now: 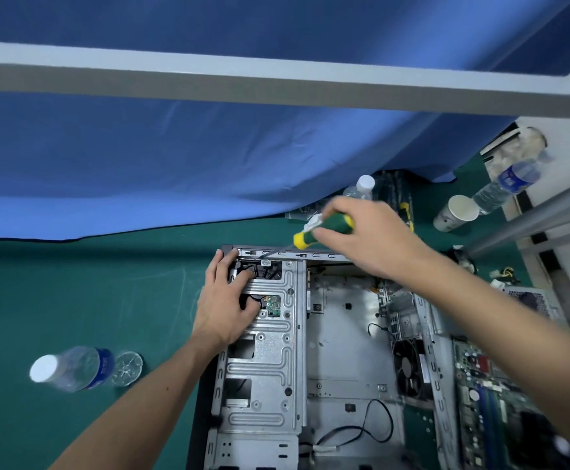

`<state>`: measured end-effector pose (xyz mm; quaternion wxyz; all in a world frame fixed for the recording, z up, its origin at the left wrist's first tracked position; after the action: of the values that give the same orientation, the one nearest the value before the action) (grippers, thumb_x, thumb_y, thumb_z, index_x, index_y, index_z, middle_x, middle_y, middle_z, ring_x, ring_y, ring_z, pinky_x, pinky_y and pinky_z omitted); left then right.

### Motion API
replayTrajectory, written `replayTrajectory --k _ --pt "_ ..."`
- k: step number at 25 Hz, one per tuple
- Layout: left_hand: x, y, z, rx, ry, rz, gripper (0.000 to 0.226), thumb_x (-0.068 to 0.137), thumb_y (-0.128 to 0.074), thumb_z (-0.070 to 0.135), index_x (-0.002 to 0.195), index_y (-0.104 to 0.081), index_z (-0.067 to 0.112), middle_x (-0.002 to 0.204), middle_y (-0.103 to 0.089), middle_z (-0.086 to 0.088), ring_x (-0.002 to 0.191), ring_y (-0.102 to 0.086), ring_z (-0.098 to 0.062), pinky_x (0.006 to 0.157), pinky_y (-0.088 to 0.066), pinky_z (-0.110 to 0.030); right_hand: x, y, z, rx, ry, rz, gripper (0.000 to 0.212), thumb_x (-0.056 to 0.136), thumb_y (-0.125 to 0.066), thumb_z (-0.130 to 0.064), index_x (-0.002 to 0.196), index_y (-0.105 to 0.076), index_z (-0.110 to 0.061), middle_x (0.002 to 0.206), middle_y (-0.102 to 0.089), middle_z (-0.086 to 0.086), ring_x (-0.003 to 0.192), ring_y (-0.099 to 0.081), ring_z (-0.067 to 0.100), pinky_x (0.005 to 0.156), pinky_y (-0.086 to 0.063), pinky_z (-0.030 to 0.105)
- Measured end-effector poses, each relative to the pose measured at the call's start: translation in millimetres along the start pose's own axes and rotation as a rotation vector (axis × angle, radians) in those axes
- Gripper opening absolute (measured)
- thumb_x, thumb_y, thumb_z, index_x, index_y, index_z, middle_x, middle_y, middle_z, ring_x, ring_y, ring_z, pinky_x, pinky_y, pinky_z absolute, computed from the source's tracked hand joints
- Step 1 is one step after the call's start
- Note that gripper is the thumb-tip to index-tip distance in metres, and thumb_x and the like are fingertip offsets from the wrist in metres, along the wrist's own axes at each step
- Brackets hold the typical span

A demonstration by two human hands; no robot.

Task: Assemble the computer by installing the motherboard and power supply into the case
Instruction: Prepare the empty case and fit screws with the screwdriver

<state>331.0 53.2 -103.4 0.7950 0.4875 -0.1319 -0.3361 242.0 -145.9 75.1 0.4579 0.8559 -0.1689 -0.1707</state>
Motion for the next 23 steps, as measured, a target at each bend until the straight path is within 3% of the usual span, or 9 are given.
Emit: replayTrajectory --k 2,4,9,13,15,17,20,23 --pt "1 -1 -2 0.006 0.0 -0.001 0.05 0.08 -0.059 0.034 0.129 -0.058 0.03 0.16 -0.015 0.007 0.151 0.005 -0.014 0.098 -0.049 -0.05 -31 -12 63 0.447 -0.326 0.053 0.015 0.084 -0.07 -0.038 0.093 -0.068 -0.026 0.067 -0.065 -0.01 0.057 -0.053 0.006 0.052 -0.04 0.02" --pt "2 0 -3 0.016 -0.004 0.004 0.05 0.08 -0.057 0.035 0.13 -0.058 0.03 0.161 -0.016 0.007 0.15 0.006 -0.013 0.099 -0.049 -0.05 -72 -44 110 0.824 -0.584 0.05 0.019 0.087 -0.071 -0.024 0.103 -0.069 -0.015 0.078 -0.073 0.004 0.063 -0.058 0.012 0.053 -0.044 0.022" --pt "2 0 -1 0.089 0.006 -0.065 0.05 0.088 -0.055 0.034 0.137 -0.053 0.027 0.164 -0.011 0.002 0.151 0.011 -0.015 0.105 -0.043 -0.047 -157 -112 142 1.255 -0.864 -0.061 0.021 0.086 -0.067 -0.007 0.106 -0.059 -0.007 0.098 -0.074 0.02 0.066 -0.065 0.017 0.056 -0.05 0.026" --pt "-11 0 16 0.184 0.073 -0.123 0.052 0.097 -0.046 0.031 0.149 -0.039 0.024 0.166 -0.003 -0.003 0.152 0.009 -0.02 0.121 -0.015 -0.049 -185 -109 150 1.201 -0.821 -0.098 0.025 0.088 -0.063 -0.001 0.111 -0.058 -0.011 0.102 -0.074 0.018 0.087 -0.064 0.025 0.075 -0.049 0.034" --pt "-33 -11 37 0.169 0.072 -0.127 0.055 0.101 -0.038 0.04 0.154 -0.029 0.024 0.165 -0.002 -0.005 0.152 0.006 -0.021 0.123 -0.001 -0.05 -187 -95 157 1.124 -0.773 -0.118 0.034 0.088 -0.064 0.0 0.118 -0.062 -0.015 0.102 -0.075 0.013 0.099 -0.064 0.029 0.085 -0.048 0.038" --pt "-64 -38 56 0.187 0.055 -0.213 0.066 0.101 -0.022 0.055 0.159 -0.007 0.026 0.165 0.01 -0.004 0.151 0.016 -0.022 0.119 0.011 -0.049 -188 -89 164 1.083 -0.746 -0.139 0.034 0.087 -0.064 0.001 0.118 -0.063 -0.013 0.101 -0.076 0.01 0.102 -0.065 0.03 0.095 -0.049 0.042" --pt "-90 -64 60 0.267 0.117 -0.305 0.074 0.089 0.01 0.063 0.151 0.025 0.026 0.158 0.034 -0.004 0.14 0.038 -0.022 0.115 0.019 -0.048 -201 -94 172 1.042 -0.717 -0.247 0.032 0.088 -0.064 -0.001 0.118 -0.062 -0.013 0.102 -0.076 0.006 0.097 -0.067 0.025 0.101 -0.046 0.05" --pt "-85 -71 53 0.338 0.154 -0.36 0.068 0.093 0.01 0.059 0.148 0.031 0.024 0.157 0.036 -0.005 0.141 0.038 -0.024 0.118 0.016 -0.052 -224 -100 187 1.008 -0.73 -0.313 0.035 0.087 -0.066 -0.005 0.119 -0.059 -0.017 0.099 -0.076 0.007 0.1 -0.07 0.029 0.102 -0.043 0.062"
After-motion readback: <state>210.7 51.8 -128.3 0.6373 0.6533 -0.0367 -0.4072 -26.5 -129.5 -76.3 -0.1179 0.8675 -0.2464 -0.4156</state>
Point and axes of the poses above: each hand's wrist, its own x-axis towards the middle knuckle, its own y-axis out of the back of the hand, z = x × y, the point moved 10 cm from there along x, towards the middle knuckle
